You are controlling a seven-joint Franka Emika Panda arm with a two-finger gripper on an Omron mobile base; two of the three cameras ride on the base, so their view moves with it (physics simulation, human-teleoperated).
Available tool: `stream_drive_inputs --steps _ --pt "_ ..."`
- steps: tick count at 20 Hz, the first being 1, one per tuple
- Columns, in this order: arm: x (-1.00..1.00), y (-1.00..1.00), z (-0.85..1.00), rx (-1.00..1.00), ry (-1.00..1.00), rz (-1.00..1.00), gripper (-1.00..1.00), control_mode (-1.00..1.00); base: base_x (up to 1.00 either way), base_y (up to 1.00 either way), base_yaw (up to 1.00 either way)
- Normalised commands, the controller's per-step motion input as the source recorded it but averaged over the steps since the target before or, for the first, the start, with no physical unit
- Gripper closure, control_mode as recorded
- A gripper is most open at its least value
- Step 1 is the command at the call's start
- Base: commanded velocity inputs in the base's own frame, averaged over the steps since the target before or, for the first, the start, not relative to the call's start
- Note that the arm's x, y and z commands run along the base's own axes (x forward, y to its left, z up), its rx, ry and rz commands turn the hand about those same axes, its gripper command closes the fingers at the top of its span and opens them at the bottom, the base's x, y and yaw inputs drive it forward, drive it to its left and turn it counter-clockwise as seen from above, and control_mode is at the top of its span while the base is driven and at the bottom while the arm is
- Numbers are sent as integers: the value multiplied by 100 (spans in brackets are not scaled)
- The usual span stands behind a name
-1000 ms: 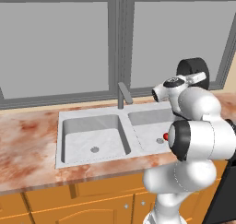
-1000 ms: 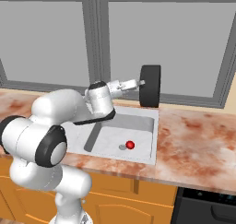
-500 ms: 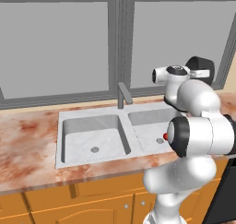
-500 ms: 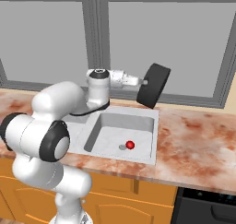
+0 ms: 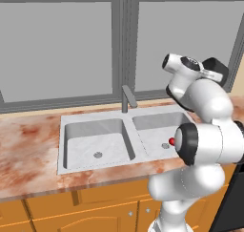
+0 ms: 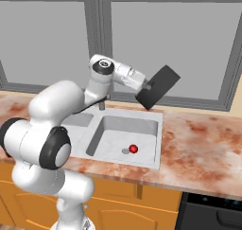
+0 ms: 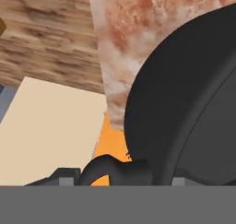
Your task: Dump the tomato from the pot into the sink. Then turn on the water and wash the tomato. Then turn off the water and put the tomato back in the pot.
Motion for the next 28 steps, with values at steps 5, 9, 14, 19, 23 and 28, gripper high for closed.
stream_drive_inputs --steps 5,9,14,19,23,28 --pt "-26 -5 0 25 -19 -12 100 -100 0 0 0" --pt "-22 -12 0 30 -17 -11 100 -100 0 0 0" --pt "-21 -16 0 30 -12 -11 100 -100 0 0 0" --pt "-19 -6 0 28 -10 -9 100 -100 0 0 0" --pt "-25 -2 0 25 -11 -8 100 -100 0 0 0" --pt "-31 -3 -16 17 -13 -7 100 -100 0 0 0"
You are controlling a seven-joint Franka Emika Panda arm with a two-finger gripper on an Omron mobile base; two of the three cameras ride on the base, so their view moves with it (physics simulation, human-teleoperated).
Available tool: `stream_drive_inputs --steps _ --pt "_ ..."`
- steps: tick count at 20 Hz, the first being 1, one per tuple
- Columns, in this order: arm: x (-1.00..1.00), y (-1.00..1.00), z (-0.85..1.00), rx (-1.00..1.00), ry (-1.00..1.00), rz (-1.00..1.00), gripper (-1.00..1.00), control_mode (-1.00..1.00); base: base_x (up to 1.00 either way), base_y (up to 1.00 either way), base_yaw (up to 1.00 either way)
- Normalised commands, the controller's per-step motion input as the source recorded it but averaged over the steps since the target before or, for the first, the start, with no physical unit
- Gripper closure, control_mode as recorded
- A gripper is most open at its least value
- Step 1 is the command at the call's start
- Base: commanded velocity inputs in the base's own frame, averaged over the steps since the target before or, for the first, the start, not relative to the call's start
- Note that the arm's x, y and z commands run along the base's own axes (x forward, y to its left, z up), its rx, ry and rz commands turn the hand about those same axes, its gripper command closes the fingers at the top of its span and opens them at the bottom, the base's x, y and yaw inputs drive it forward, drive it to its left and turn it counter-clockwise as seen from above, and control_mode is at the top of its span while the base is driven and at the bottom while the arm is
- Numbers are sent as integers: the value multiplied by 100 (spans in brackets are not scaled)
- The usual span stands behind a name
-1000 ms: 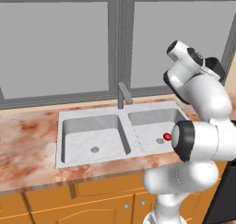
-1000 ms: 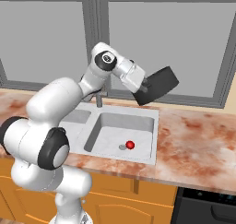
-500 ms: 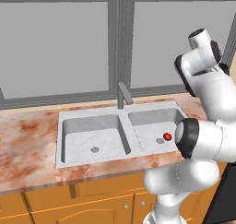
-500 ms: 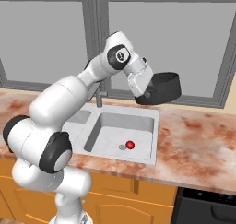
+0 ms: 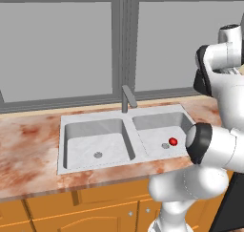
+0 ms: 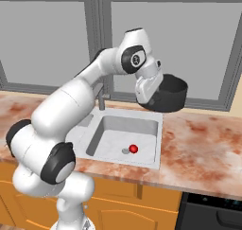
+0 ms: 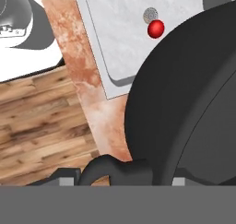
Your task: Dump the tomato from the pot into the sink. Then turn on the water and wash the tomato. Then turn off the water and put the tomato back in the pot.
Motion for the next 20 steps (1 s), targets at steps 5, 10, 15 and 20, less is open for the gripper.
stream_drive_inputs --steps 5,10,15,20 --pt "-8 0 -39 1 -7 -5 100 -100 0 0 0" --pt "-1 -5 -36 0 -2 -2 100 -100 0 0 0" --pt "-4 -13 -28 11 0 -1 100 -100 0 0 0" --pt "0 -19 -38 6 -1 -1 100 -100 0 0 0"
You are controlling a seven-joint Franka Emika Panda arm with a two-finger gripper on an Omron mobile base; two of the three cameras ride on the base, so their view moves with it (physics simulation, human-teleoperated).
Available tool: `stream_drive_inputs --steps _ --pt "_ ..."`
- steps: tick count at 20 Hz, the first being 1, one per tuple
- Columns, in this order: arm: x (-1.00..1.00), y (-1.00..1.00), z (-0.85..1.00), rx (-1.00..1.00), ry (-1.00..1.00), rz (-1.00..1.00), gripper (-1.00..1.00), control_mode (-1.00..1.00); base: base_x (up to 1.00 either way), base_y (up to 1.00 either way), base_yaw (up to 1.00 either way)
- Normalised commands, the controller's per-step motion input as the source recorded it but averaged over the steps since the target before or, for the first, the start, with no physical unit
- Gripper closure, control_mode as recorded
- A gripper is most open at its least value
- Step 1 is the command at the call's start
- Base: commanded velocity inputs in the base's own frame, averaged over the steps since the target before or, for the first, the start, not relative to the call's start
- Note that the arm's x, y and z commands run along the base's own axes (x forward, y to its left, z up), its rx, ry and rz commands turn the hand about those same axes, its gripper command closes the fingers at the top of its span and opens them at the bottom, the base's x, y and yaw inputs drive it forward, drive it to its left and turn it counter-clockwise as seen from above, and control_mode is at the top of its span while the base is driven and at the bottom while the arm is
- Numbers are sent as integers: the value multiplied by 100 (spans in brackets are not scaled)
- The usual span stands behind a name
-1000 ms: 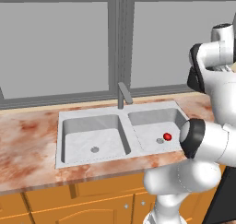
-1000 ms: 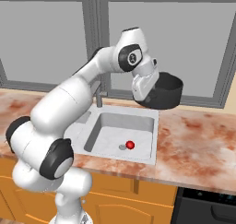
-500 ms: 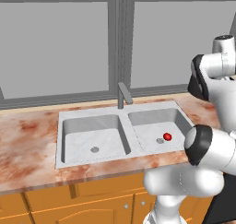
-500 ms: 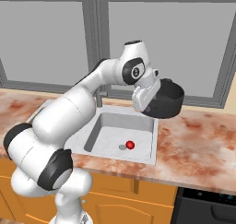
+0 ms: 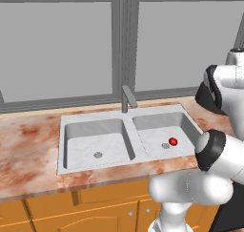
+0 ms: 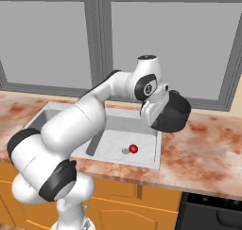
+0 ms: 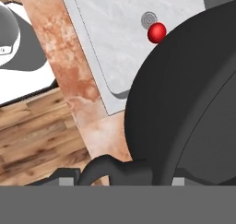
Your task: Dump the tomato from the pot into the sink. Then turn on the water and wash the tomato. Then turn off the water and put the tomato back in the pot.
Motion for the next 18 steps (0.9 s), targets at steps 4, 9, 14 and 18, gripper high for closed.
stream_drive_inputs --steps 4,9,14,18 --pt "0 -21 -46 0 -2 -1 100 -100 0 0 0" --pt "0 -20 -53 0 -5 -1 100 -100 0 0 0" --pt "0 -12 -49 0 -6 0 100 -100 0 0 0" --pt "0 -12 -47 0 -4 0 100 -100 0 0 0"
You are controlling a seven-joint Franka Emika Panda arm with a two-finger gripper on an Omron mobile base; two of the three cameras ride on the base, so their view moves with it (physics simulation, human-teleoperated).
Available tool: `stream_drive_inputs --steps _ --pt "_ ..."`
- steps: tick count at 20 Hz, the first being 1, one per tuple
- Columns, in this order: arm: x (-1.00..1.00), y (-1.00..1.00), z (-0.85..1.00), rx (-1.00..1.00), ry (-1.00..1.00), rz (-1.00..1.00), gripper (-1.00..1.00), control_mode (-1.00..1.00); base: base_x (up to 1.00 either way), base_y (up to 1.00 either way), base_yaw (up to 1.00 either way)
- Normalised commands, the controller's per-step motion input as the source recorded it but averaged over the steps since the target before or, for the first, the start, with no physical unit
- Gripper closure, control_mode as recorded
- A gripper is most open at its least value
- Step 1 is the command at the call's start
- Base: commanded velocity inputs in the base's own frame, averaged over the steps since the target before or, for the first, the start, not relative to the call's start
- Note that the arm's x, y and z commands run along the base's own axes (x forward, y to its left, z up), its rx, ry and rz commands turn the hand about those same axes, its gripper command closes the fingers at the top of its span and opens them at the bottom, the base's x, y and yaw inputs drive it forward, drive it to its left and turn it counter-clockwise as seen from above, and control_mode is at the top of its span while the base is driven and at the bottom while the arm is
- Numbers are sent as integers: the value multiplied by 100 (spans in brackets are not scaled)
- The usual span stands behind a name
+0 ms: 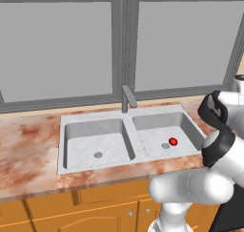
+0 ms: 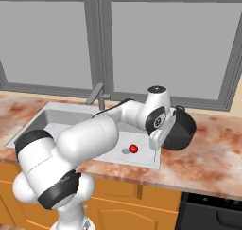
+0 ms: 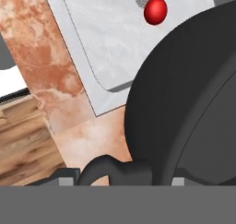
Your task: Dump the tomato from the pot into the sink. Then turn on the water and wash the tomato. Then turn off the water and put the tomato back in the pot.
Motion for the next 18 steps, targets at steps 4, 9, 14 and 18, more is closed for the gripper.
stream_drive_inputs --steps 4,9,14,18 --pt "0 -34 -37 0 -1 0 100 -100 0 0 0" --pt "0 -31 -30 0 0 0 100 -100 0 0 0" --pt "7 -13 -25 0 0 0 100 -100 0 0 0" --pt "14 -10 -16 0 -1 0 100 -100 0 0 0"
